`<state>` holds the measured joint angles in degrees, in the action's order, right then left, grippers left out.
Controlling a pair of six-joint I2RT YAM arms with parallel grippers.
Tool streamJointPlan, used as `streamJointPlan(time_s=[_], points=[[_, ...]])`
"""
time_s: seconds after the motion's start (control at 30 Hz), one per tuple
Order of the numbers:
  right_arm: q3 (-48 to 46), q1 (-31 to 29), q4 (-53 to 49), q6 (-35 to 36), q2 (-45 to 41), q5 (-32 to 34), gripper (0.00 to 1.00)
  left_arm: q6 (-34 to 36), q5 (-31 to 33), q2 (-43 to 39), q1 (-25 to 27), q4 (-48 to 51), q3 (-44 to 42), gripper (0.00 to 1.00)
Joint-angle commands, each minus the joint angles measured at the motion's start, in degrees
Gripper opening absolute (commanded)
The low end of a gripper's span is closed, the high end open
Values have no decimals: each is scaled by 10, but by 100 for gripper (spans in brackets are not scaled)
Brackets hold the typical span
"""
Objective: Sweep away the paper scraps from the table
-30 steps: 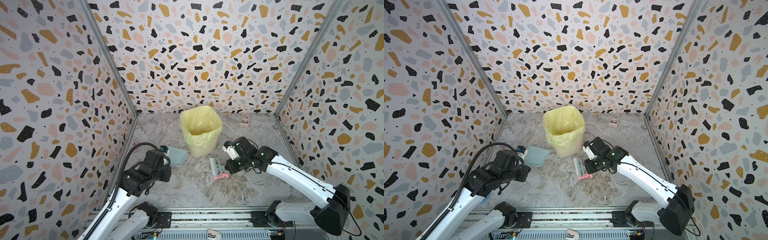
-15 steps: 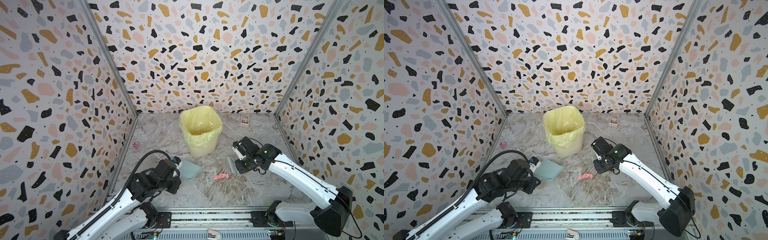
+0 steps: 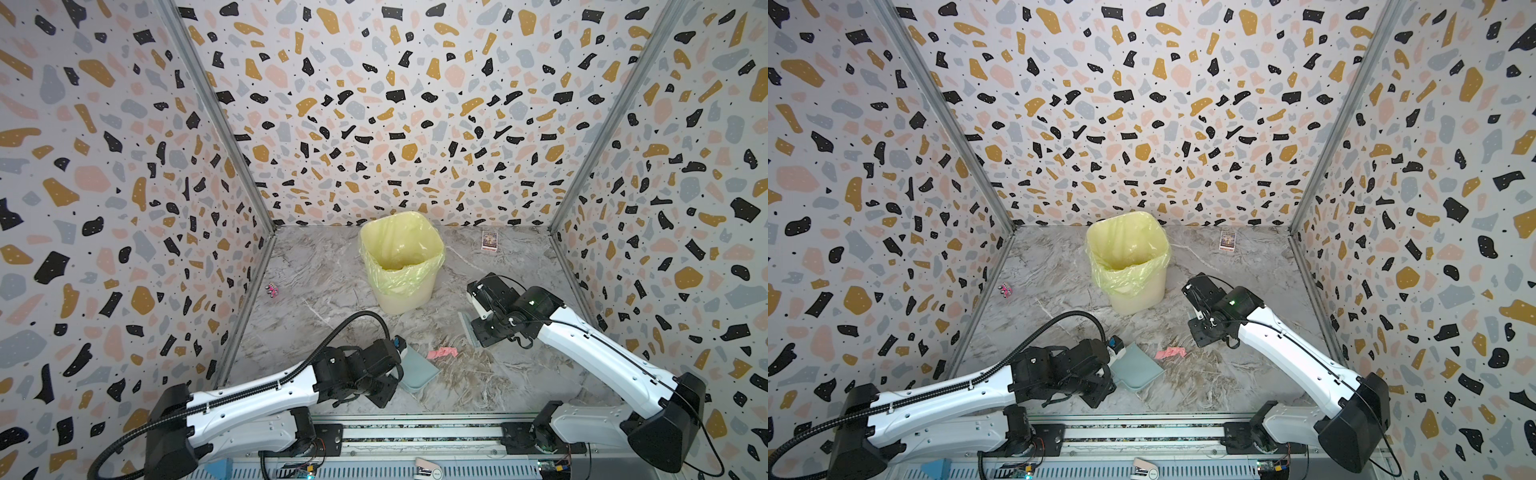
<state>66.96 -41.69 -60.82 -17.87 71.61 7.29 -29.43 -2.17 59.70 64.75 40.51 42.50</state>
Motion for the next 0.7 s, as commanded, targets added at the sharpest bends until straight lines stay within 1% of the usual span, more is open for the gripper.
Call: streamJointPlan(time_s=[0.0,0.23,0.67], points=[[2,0,2,-2,1,-8,0,6,10,22,8,-42,-2,0],[-5,-7,11,-7,10,-19,0,27,20,72,25,-48,-1,0],[-8,-28,20,-10,33,-25,0,25,29,87,27,-57,-17,0]])
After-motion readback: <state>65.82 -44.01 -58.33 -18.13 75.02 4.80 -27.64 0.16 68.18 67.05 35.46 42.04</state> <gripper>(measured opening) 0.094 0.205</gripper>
